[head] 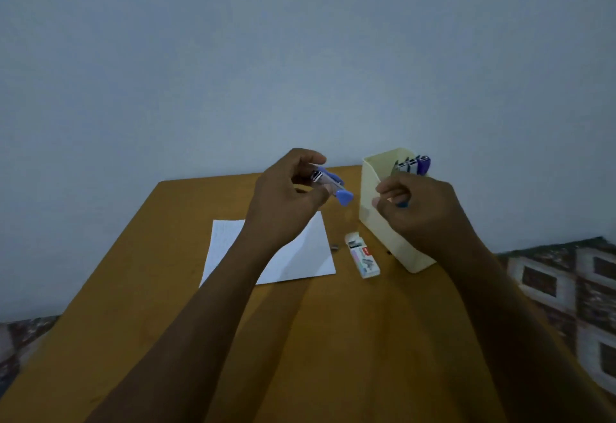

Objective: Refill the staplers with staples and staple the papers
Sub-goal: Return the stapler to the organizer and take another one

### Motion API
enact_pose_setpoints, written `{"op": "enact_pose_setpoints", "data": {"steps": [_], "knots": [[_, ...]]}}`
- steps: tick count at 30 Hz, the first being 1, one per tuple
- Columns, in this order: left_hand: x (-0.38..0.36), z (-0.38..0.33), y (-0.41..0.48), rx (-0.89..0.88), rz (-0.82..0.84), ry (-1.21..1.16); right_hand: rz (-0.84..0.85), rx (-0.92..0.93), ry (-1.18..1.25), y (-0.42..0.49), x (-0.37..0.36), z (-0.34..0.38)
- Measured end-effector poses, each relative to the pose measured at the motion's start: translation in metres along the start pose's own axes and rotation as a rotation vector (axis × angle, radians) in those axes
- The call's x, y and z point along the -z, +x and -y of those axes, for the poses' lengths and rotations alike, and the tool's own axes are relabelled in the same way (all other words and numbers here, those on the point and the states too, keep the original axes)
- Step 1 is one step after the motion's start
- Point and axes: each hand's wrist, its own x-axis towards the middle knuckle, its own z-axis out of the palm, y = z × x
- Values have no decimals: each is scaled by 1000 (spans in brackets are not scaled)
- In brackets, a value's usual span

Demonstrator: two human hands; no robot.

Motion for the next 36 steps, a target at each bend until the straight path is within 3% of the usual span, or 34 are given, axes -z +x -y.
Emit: {"op": "enact_pose_setpoints", "data": {"steps": [5, 15, 29, 36], "knots": [[-42, -26, 18, -100, 54, 137, -82, -46, -53, 3, 26, -30], [-85, -23, 41, -200, 99, 472, -56, -121, -94, 6, 15, -60], [-90, -20, 61, -125, 191, 523, -21, -151, -82, 14, 5, -66], [-104, -5, 58, -192, 179, 717, -13, -139, -117, 13, 3, -67]]}}
